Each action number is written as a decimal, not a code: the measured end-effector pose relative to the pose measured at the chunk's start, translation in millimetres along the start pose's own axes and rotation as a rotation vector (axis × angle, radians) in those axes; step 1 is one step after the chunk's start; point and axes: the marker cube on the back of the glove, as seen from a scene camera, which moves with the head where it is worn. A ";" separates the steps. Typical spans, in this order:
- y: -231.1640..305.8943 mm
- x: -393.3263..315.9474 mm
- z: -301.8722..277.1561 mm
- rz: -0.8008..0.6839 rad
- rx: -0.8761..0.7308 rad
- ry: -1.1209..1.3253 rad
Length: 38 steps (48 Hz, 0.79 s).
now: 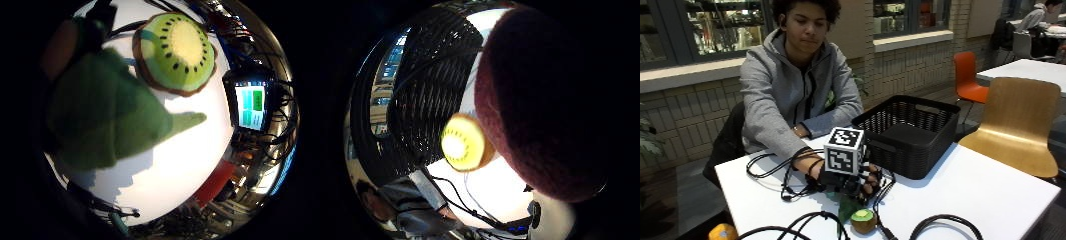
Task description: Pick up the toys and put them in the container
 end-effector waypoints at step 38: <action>1.4 -125.4 -146.8 -0.219 0.264 -0.012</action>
